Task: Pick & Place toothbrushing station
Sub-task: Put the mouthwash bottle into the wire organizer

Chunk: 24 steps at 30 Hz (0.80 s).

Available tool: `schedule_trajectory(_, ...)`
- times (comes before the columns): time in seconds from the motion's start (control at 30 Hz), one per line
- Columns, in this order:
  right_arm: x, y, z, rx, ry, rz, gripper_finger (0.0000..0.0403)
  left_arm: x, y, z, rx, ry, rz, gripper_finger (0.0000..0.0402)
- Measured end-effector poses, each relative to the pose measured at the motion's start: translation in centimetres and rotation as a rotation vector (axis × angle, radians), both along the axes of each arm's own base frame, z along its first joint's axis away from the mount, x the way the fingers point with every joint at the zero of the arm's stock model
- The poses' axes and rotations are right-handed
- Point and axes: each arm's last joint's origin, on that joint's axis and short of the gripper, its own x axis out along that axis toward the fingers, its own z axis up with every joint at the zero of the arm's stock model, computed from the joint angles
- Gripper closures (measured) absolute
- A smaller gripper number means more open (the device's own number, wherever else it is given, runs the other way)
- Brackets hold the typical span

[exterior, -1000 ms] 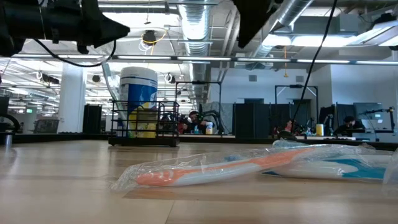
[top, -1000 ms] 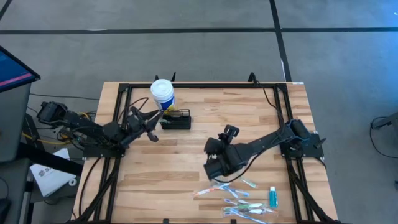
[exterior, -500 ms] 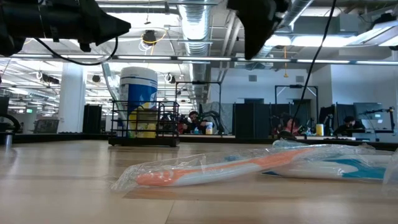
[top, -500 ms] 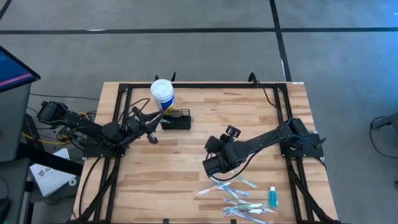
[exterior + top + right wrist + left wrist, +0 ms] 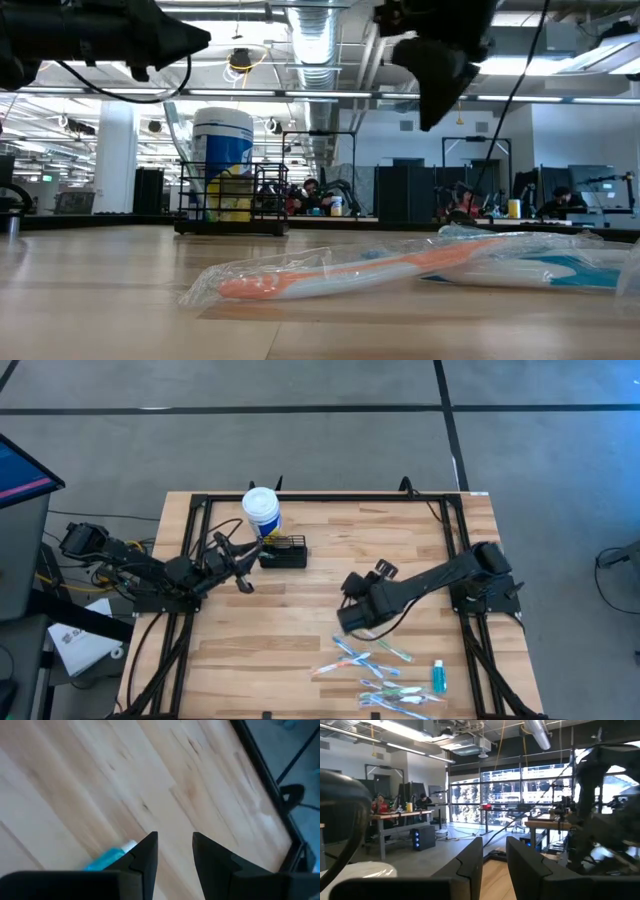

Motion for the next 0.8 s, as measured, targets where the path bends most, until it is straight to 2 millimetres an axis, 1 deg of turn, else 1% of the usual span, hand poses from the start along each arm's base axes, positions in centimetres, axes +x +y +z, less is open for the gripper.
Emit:
schedule_trajectory(0.07,-0.5,-0.5,0.2,0.068,-0.110,0.006,0.0290,0.0,0.0,0.0,0.001,0.000,-0.003,0.0321)
schedule_trajectory(0.17,-1.8,-1.3,-0.1,0.176,-0.204,0.033,0.0290,0.0,0.0,0.1,0.000,-0.004,-0.002,0.0321)
schedule_trajectory(0.23,-2.7,-1.8,-0.6,0.259,-0.258,0.038,0.0290,0.1,0.0,0.1,0.001,-0.005,-0.005,0.0321)
schedule_trajectory(0.33,-4.0,-2.9,-1.9,0.355,-0.307,-0.009,0.0290,0.1,0.0,0.2,0.001,-0.007,-0.007,0.0321)
schedule_trajectory(0.4,-4.8,-3.5,-2.7,0.390,-0.317,-0.048,0.0290,0.1,0.0,0.2,0.001,-0.009,-0.007,0.0321)
schedule_trajectory(0.47,-5.0,-3.8,-3.3,0.437,-0.350,-0.075,0.0290,0.1,0.0,0.2,0.001,-0.008,-0.007,0.0321)
schedule_trajectory(0.53,-5.4,-3.9,-3.8,0.455,-0.342,-0.100,0.0290,0.1,0.0,0.2,0.001,-0.009,-0.007,0.0321)
schedule_trajectory(0.8,-5.6,-4.1,-6.0,0.539,-0.311,-0.183,0.0290,0.1,0.0,0.2,0.001,-0.008,-0.007,0.0321)
